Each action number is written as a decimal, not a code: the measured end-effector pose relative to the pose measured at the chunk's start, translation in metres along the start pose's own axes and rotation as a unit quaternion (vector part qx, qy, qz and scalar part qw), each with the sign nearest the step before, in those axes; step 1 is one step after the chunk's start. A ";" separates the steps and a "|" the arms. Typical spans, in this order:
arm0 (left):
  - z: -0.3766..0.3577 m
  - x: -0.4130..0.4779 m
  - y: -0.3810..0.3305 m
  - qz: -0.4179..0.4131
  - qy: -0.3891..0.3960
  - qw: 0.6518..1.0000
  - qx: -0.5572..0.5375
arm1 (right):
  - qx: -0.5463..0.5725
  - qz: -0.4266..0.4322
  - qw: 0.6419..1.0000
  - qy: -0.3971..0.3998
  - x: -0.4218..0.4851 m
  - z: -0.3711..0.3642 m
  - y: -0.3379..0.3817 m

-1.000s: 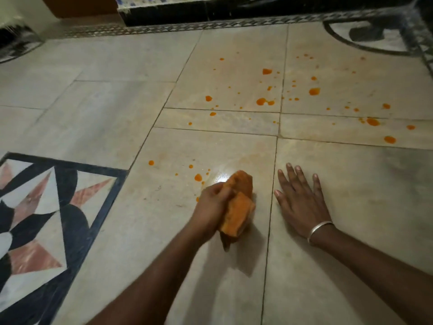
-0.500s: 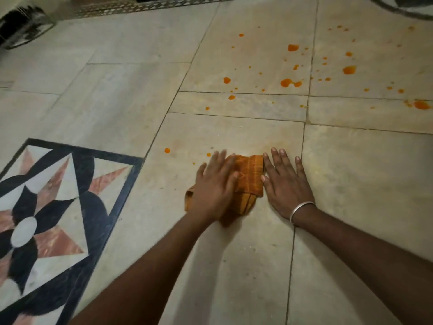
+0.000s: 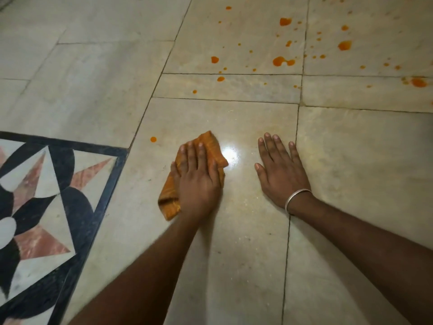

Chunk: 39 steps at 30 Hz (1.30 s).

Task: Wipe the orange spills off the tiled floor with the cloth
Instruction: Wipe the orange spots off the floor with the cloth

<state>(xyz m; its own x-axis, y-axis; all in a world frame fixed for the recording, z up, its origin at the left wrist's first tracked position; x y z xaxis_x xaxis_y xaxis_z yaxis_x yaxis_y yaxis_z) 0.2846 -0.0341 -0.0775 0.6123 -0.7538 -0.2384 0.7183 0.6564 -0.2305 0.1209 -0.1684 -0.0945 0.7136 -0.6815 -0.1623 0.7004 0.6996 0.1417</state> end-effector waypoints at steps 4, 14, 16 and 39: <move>-0.021 -0.049 -0.033 0.008 0.030 0.999 0.022 | -0.005 0.000 1.000 0.000 -0.001 0.000 0.000; 0.008 0.054 -0.025 -0.105 0.016 0.994 0.039 | -0.010 0.001 1.000 -0.010 0.001 -0.003 -0.003; 0.010 0.051 -0.010 -0.043 0.003 0.999 0.010 | -0.007 0.000 1.000 -0.010 0.002 -0.002 -0.002; 0.004 0.005 0.016 0.074 -0.010 0.997 -0.030 | 0.014 0.001 1.000 -0.004 -0.001 -0.003 -0.003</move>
<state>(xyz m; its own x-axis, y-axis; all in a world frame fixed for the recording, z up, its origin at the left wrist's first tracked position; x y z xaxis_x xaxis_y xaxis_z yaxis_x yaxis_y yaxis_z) 0.3004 -0.0276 -0.0787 0.7165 -0.6492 -0.2553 0.5993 0.7601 -0.2512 0.1179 -0.1693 -0.0975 0.7154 -0.6817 -0.1532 0.6986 0.6951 0.1696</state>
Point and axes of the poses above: each hand's wrist, its own x-axis towards the middle knuckle, its own z-axis out of the back of the hand, y = z × x, the point moved 3 cm from there along x, towards the middle knuckle, and after that the axes turned 10 degrees about y, right-handed, at the moved point
